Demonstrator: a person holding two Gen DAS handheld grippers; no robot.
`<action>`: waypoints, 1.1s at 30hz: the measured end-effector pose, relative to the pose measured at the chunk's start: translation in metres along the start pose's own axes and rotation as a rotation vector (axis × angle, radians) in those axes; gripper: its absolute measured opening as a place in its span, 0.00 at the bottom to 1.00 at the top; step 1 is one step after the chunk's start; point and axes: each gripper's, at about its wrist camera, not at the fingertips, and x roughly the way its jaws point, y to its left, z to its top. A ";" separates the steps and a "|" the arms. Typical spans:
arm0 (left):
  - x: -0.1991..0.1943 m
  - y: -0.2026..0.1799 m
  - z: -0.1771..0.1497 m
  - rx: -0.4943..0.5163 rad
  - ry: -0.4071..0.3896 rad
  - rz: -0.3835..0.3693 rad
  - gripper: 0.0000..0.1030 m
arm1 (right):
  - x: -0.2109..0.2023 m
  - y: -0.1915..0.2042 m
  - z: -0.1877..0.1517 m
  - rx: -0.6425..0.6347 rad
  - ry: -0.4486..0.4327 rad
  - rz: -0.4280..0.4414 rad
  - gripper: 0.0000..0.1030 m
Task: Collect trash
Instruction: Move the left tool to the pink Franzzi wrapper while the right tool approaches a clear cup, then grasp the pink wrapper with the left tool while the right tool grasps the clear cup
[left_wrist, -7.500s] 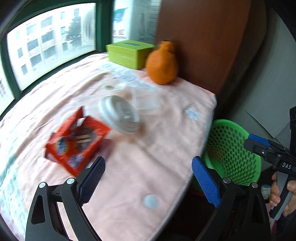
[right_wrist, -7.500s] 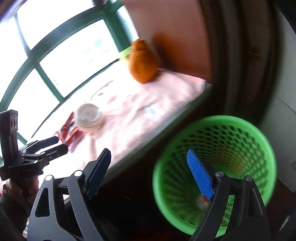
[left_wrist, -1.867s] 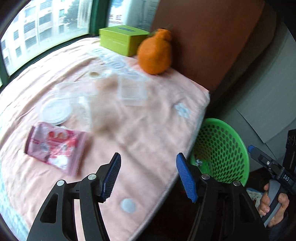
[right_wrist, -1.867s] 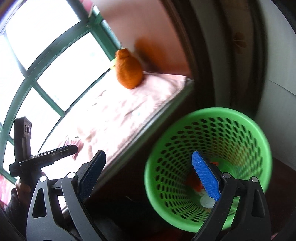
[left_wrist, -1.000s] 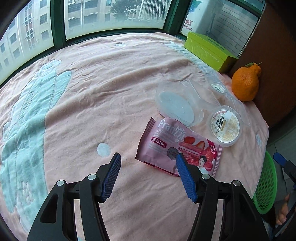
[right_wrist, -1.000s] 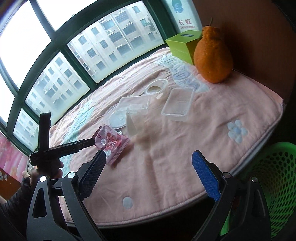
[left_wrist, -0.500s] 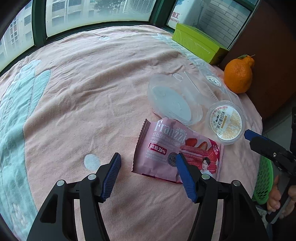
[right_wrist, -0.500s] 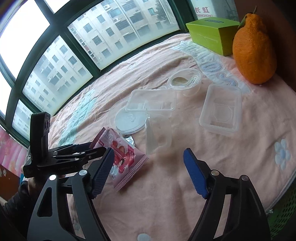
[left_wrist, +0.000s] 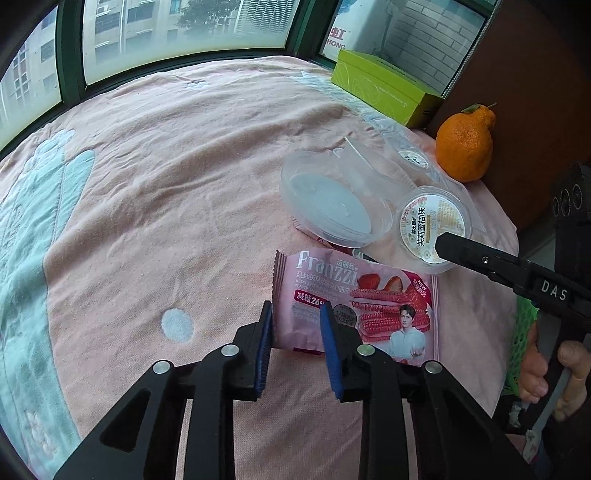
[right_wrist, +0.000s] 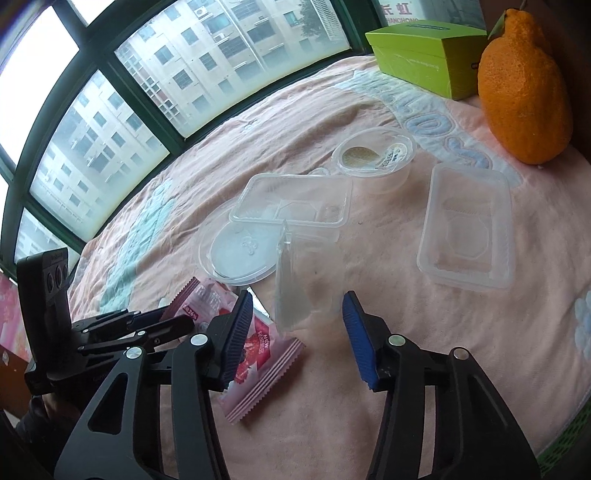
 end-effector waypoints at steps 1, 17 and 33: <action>-0.002 0.000 -0.001 -0.001 -0.006 0.008 0.18 | -0.001 0.000 0.001 -0.001 -0.006 -0.011 0.46; -0.041 -0.014 -0.009 0.004 -0.075 -0.022 0.06 | -0.002 -0.010 0.000 0.030 -0.022 -0.009 0.33; -0.090 -0.065 -0.013 0.071 -0.147 -0.110 0.05 | -0.086 -0.038 -0.034 0.092 -0.131 -0.001 0.32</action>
